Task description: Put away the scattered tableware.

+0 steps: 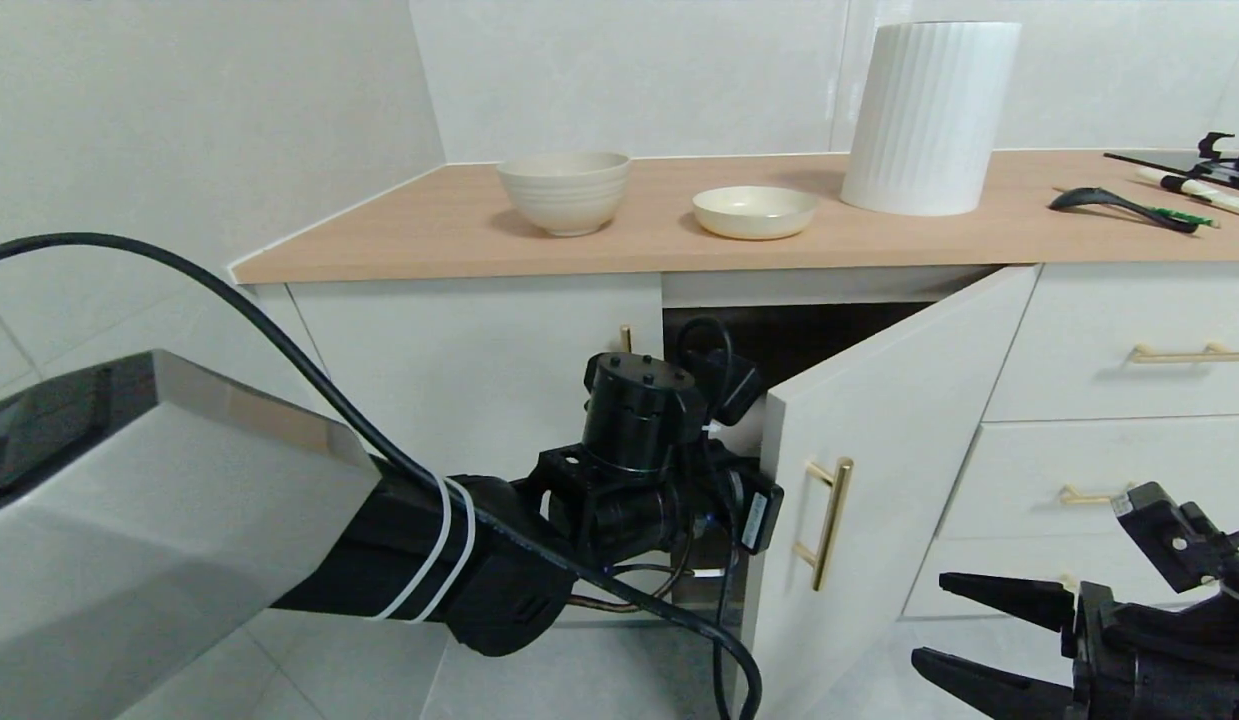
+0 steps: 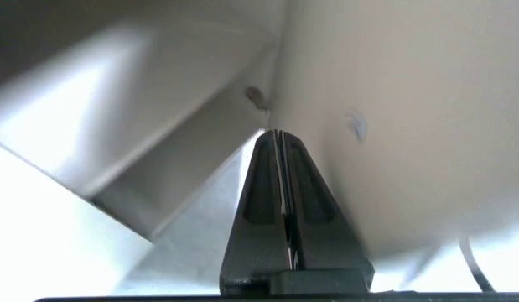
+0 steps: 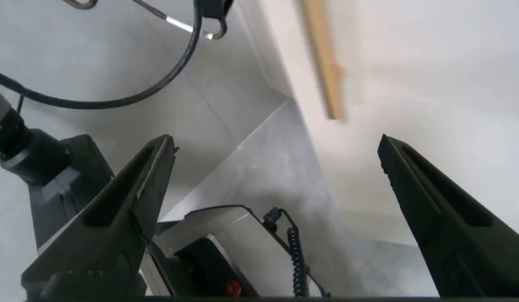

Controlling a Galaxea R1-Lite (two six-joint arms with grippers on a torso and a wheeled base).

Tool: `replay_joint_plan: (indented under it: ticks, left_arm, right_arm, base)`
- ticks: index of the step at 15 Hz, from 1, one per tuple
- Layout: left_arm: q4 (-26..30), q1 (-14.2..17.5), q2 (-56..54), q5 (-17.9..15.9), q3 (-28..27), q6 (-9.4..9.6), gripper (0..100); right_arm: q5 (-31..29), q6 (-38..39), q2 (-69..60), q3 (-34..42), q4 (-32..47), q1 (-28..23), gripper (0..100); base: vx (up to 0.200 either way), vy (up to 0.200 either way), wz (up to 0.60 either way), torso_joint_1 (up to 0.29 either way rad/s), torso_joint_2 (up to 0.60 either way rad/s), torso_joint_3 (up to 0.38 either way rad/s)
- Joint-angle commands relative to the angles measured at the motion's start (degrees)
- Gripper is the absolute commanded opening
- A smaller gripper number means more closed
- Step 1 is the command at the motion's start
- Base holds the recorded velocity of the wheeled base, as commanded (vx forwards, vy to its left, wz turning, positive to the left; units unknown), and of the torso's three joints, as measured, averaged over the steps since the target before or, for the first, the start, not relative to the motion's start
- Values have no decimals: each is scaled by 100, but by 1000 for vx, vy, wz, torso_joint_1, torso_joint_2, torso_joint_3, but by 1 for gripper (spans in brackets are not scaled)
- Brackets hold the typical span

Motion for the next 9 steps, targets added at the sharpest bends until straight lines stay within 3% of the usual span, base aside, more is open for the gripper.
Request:
replay_joint_plan:
  ticks: [1, 5, 9]
  left_arm:
    - [-20, 4, -10, -19, -5, 4, 0]
    - [182, -4, 139, -142, -189, 4, 0]
    - [305, -207, 86, -221, -189, -4, 0]
  right_arm:
    - [1, 3, 4, -1, -5, 5, 100]
    - [1, 12, -128, -1, -5, 48, 100]
    - [1, 47, -796, -45, -5, 57, 100]
  base:
    - [0, 0, 0, 0, 0, 0]
    - [0, 0, 0, 0, 0, 0]
    - [0, 0, 0, 0, 0, 0]
